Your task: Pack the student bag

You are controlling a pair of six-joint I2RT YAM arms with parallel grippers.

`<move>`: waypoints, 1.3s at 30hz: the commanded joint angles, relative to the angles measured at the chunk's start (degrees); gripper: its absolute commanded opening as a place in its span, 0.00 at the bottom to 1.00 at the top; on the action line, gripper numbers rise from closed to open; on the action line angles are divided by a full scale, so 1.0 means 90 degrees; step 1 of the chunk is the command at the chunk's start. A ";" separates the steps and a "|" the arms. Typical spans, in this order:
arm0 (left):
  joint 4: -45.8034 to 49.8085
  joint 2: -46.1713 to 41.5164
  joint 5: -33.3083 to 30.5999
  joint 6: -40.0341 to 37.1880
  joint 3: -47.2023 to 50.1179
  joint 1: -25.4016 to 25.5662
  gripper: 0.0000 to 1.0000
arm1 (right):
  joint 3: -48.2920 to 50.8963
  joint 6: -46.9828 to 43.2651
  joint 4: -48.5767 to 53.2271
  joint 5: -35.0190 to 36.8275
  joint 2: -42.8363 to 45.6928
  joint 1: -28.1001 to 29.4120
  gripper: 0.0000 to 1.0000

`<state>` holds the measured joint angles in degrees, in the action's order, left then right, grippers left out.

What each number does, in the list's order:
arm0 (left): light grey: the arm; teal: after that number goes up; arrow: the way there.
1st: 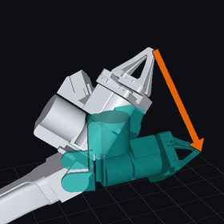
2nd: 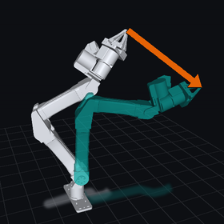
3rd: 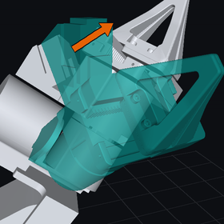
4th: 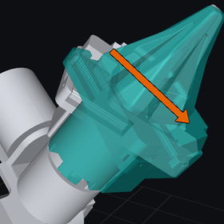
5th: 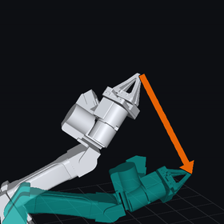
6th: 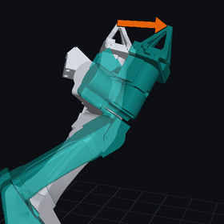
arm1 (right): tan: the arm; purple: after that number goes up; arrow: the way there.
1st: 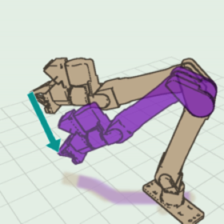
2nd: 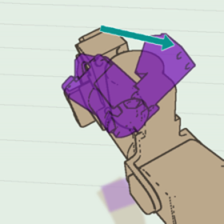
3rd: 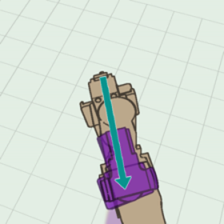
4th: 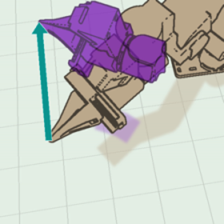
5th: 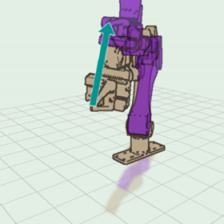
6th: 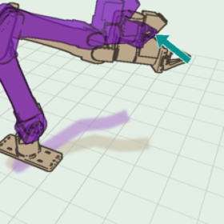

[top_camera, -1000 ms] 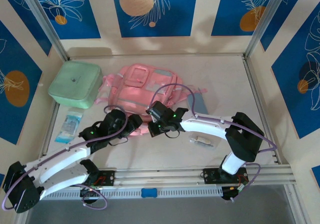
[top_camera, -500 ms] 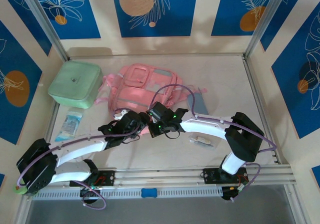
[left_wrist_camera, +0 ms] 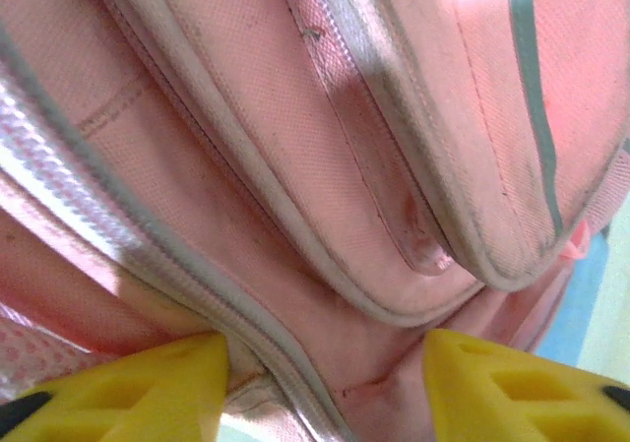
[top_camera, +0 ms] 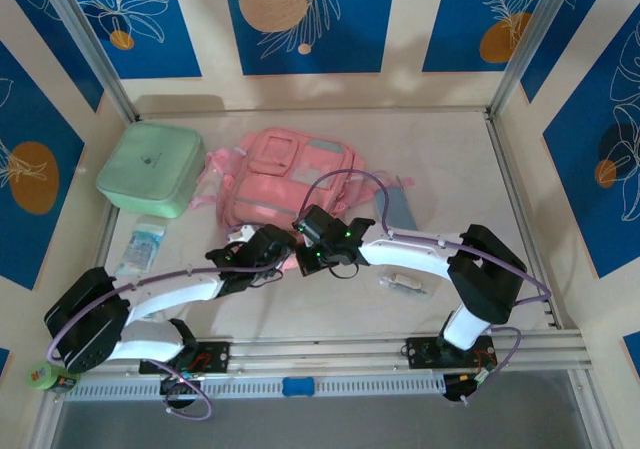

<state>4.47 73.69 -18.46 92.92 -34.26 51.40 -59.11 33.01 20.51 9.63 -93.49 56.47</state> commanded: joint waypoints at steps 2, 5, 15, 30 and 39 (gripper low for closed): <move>0.0507 0.0387 -0.0066 0.0154 -0.0096 0.0012 0.43 | -0.0067 0.0042 0.0139 0.0050 0.0004 0.0052 0.00; 0.0571 0.0526 -0.0032 0.0156 -0.0139 -0.0015 0.33 | -0.0107 0.0054 0.0198 0.0113 0.0035 0.0053 0.00; 0.0859 0.0245 -0.0169 -0.0021 0.0012 -0.0093 0.00 | -0.0178 -0.0023 0.0467 0.0310 0.0219 0.0005 0.00; 0.2174 -0.1424 -0.0484 -0.0903 0.0734 -0.0897 0.00 | 0.0011 -0.0248 0.1481 0.0806 0.0631 -0.0770 0.00; 0.2885 -0.2330 -0.0703 -0.1433 0.0772 -0.1313 0.00 | -0.0180 -0.0411 0.1480 0.0935 0.0191 -0.1793 0.00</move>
<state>19.42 54.08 -17.91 83.42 -28.47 41.76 -59.90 30.00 28.23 12.97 -90.94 43.68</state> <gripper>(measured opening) 0.051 0.052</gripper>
